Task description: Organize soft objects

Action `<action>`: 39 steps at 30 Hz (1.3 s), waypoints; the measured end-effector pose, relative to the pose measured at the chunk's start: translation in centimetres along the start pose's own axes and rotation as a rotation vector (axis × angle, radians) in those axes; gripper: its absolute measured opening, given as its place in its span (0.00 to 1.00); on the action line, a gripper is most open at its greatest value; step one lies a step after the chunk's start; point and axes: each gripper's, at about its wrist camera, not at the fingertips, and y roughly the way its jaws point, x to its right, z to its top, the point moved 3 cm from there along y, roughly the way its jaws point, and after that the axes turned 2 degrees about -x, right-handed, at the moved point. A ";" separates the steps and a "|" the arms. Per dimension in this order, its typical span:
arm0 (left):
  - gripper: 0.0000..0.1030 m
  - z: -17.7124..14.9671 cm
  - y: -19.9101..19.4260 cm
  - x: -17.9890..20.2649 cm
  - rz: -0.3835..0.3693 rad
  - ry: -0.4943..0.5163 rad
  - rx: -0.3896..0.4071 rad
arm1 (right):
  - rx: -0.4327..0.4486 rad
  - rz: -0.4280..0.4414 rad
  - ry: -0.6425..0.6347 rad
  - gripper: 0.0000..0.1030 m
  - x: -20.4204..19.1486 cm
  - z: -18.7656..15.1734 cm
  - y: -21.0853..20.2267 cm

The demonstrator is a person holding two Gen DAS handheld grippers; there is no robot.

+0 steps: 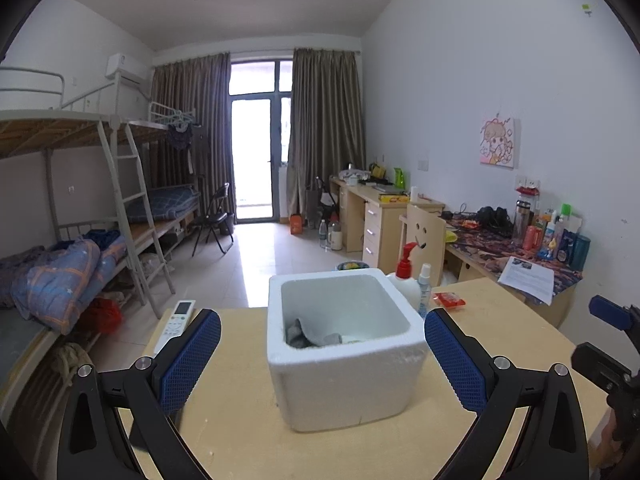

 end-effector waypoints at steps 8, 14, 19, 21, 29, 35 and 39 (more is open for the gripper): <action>0.99 -2.5 -3.8 1.4 -0.014 0.016 0.044 | 0.045 -0.006 -0.014 0.99 -1.1 -1.0 -2.8; 0.99 -4.6 -6.6 2.6 -0.038 0.026 0.091 | 0.040 -0.004 -0.004 0.99 -1.6 -2.5 -3.8; 0.99 -5.8 -8.5 3.0 -0.047 0.012 0.122 | 0.045 -0.002 0.001 0.99 -2.1 -3.2 -4.7; 0.99 -6.3 -9.3 3.0 -0.038 0.009 0.141 | 0.047 0.000 0.000 0.99 -2.4 -3.4 -5.1; 0.99 -8.4 -11.3 3.7 -0.030 0.025 0.196 | 0.070 -0.009 -0.014 0.99 -3.4 -4.5 -6.3; 0.99 -10.9 -11.5 3.9 0.023 0.020 0.206 | 0.105 -0.037 -0.009 0.99 -3.7 -6.5 -7.0; 0.99 -12.6 -11.3 4.0 0.022 0.019 0.192 | 0.082 -0.038 0.014 0.99 -3.4 -8.2 -7.0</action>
